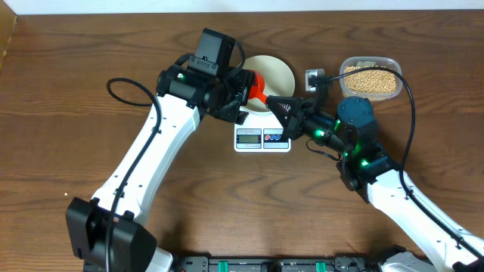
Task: Scoop item into bowl and weigh 50g on scale
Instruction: 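Grasp the scoop handle with the right gripper, release left, carry to soybean tub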
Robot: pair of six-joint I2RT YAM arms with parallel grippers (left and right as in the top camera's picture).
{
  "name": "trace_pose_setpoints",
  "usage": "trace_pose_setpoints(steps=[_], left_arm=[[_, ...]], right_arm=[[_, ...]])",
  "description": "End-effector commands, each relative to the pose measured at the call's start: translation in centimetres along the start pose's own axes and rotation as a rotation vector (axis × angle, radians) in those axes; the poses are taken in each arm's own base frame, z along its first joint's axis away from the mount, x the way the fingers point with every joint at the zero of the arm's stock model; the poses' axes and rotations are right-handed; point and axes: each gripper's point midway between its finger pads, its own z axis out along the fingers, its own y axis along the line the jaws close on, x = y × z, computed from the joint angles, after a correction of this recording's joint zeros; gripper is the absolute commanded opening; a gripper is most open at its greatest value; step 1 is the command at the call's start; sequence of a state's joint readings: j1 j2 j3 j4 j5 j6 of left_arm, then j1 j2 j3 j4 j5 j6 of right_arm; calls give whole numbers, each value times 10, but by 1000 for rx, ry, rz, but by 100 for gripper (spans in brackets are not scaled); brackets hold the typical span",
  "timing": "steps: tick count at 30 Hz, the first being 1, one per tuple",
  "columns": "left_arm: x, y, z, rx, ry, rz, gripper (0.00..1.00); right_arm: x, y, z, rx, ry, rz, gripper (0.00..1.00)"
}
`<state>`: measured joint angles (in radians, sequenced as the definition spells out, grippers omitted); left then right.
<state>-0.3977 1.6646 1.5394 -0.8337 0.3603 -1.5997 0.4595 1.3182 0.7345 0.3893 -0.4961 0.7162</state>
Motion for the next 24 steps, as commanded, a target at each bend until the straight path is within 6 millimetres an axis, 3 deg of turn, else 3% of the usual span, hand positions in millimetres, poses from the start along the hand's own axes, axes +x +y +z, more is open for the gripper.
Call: trace_pose_setpoints(steps=[1,10,15,17,24], left_arm=[[-4,0,0,-1,-15,1,69],[-16,-2,-3,4,-31,300,69],[-31,-3,-5,-19,-111,586,68],[-36,-4,-5,-31,-139,673,62],[-40,0,-6,-77,-148,973,60]], right_arm=[[-10,-2,-2,10,-16,-1,1],[-34,-47,-24,118,-67,47,1],[-45,-62,-37,136,-82,61,1],[-51,-66,-44,137,-91,66,1],[-78,-91,-95,181,-148,101,1]])
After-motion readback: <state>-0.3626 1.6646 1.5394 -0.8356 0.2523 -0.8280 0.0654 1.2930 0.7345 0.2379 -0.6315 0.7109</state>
